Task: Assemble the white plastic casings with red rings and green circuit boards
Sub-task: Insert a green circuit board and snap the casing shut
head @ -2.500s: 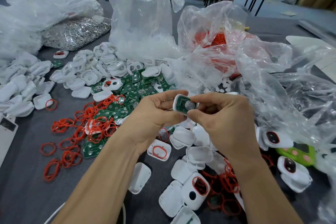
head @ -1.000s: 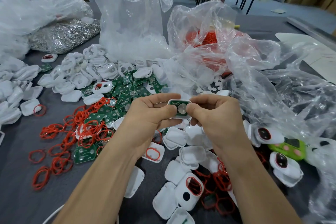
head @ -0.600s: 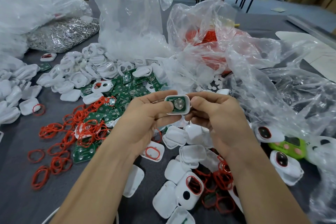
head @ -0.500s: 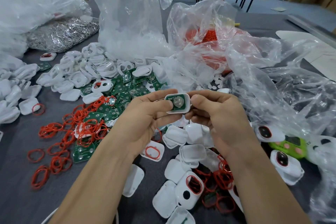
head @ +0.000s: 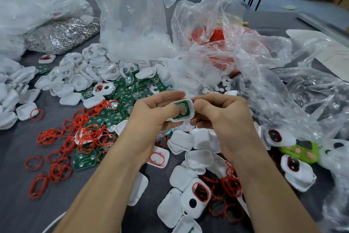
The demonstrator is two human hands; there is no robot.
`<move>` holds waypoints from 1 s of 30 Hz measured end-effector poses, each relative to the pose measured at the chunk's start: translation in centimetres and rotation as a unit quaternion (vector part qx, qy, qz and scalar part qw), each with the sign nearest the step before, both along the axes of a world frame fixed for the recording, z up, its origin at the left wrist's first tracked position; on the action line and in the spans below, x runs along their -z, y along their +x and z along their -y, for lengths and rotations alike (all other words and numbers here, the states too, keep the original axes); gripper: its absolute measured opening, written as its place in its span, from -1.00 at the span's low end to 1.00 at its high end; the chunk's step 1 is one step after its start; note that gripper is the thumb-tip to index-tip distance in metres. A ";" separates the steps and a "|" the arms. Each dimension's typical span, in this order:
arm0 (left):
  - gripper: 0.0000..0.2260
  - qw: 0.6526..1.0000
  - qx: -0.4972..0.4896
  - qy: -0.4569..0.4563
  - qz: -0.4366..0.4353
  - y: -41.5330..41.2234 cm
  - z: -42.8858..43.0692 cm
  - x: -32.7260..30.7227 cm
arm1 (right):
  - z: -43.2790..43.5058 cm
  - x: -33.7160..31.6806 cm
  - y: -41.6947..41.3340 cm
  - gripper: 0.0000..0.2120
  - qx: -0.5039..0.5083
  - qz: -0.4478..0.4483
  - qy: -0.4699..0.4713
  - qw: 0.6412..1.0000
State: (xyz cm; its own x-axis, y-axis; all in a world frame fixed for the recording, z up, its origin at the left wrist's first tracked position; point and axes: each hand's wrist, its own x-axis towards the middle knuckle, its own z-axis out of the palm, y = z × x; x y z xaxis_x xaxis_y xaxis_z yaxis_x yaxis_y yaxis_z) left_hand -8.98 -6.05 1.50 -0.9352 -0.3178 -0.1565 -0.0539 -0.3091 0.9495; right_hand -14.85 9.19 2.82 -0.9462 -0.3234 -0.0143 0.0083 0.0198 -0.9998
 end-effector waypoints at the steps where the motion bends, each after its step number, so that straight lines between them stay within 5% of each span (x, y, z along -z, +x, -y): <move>1: -0.77 1.000 0.003 -0.001 0.002 0.0 0.0 0.0 | 0.0 0.0 0.0 -0.85 -0.002 -0.001 0.005 1.000; 8: -0.87 1.000 -0.001 -0.023 0.011 0.1 -0.3 -0.1 | 0.0 0.1 0.0 -0.80 -0.012 -0.003 0.014 1.000; 30: -0.76 0.999 0.005 -0.042 -0.009 0.3 0.0 -0.3 | 0.0 0.3 0.0 -0.76 -0.019 -0.015 0.036 0.999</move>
State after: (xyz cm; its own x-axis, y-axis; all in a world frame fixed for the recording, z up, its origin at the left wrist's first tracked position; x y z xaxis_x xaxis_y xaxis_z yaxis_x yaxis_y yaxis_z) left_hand -8.65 -6.10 1.80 -0.9410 -0.3194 -0.1119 -0.0387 -0.2271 0.9731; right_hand -14.81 9.22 2.56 -0.9333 -0.3590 -0.0102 -0.0245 0.0918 -0.9955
